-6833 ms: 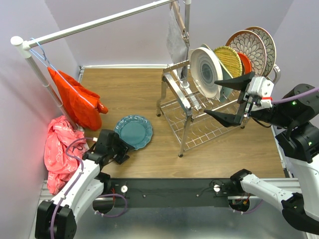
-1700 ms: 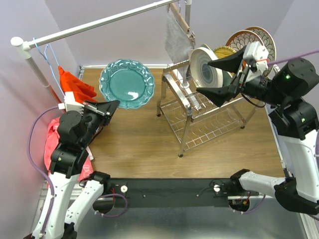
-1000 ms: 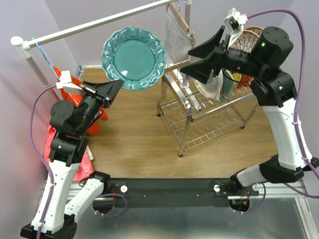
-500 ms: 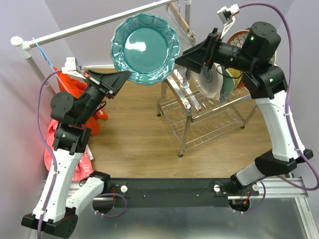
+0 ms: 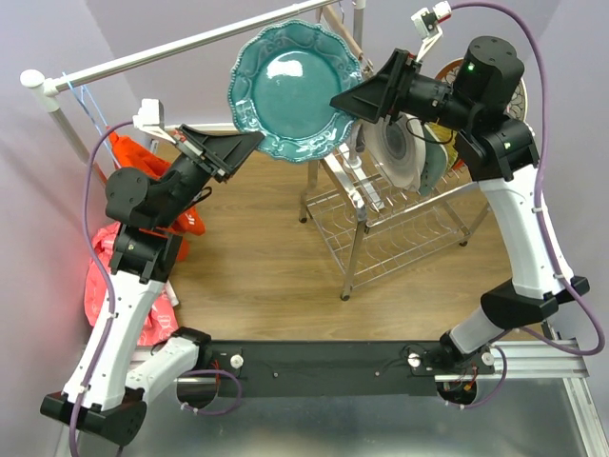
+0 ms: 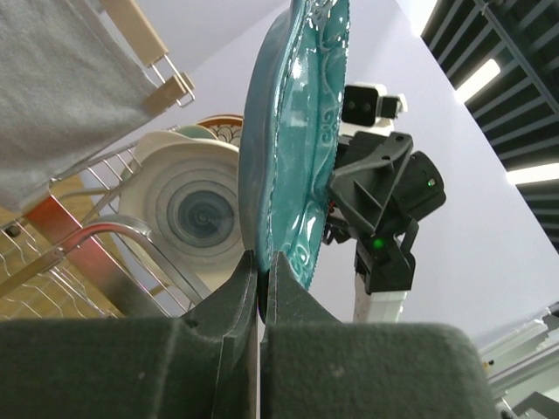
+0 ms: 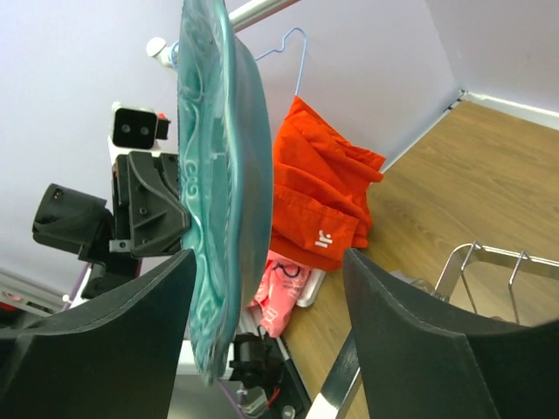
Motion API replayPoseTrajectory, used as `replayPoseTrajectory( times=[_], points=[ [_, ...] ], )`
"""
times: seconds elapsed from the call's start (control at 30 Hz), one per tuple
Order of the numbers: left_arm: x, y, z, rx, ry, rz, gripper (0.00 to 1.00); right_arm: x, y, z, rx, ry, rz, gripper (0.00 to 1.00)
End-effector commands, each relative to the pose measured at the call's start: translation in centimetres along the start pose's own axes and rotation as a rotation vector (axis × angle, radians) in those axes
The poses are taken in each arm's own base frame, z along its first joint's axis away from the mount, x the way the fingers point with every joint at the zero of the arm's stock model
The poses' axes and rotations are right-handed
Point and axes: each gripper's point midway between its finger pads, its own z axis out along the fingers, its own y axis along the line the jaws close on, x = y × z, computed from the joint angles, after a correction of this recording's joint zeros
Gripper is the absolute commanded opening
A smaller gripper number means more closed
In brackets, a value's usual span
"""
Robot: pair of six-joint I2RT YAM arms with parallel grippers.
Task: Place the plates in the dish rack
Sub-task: Pass the plate from the left arm to the right
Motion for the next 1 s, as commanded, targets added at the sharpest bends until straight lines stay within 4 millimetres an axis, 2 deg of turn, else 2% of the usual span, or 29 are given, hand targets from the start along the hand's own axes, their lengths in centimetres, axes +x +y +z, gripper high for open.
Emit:
replayPoseTrajectory(
  times=[0.0,0.03,0.17,0.2,0.23,0.37,0.4,0.6,0.63,0.67,0.77,0.87,0.97],
  points=[
    [-1.6,-7.6,-0.5,0.247,-0.07,0.077,0.0,-1.3,0.6,0.2,-0.017,-0.041,0.026,0.68],
    [-1.4,-7.7,-0.4,0.252,-0.065,0.075,0.0,-1.3,0.6,0.3,-0.016,-0.043,0.032,0.66],
    [-1.3,-7.7,0.1,0.254,-0.065,0.073,0.0,-1.8,0.9,0.3,-0.022,-0.059,0.022,0.47],
    [-1.4,-7.6,0.2,0.251,-0.066,0.075,0.0,-2.0,1.2,0.1,-0.03,-0.062,0.012,0.39],
    [-1.3,-7.6,0.2,0.252,-0.065,0.076,0.0,-2.1,1.5,0.0,-0.04,-0.066,-0.005,0.35],
    [-1.2,-7.0,0.3,0.239,-0.07,0.076,0.0,-2.4,2.5,-0.6,-0.068,-0.073,-0.048,0.05],
    [-1.2,-6.8,0.3,0.232,-0.068,0.076,0.0,-2.3,2.4,-0.6,-0.068,-0.07,-0.05,0.01],
    [-0.8,-6.0,0.5,0.214,-0.055,0.085,0.0,-3.0,3.7,-1.3,-0.101,-0.088,-0.131,0.0],
    [-0.7,-5.7,0.6,0.207,-0.053,0.084,0.06,-3.6,4.5,-1.7,-0.113,-0.108,-0.169,0.0],
    [-0.7,-5.7,0.6,0.208,-0.053,0.095,0.24,-3.9,4.5,-1.8,-0.114,-0.116,-0.184,0.0],
    [-0.7,-5.5,0.6,0.187,-0.05,0.11,0.44,-5.4,5.9,-2.6,-0.12,-0.169,-0.258,0.0],
    [-0.7,-5.0,0.5,0.159,-0.052,0.134,0.54,-6.2,6.4,-3.2,-0.114,-0.199,-0.304,0.0],
    [-1.1,-4.5,0.2,0.12,-0.075,0.162,0.57,-6.7,6.8,-3.8,-0.103,-0.225,-0.338,0.0]
  ],
)
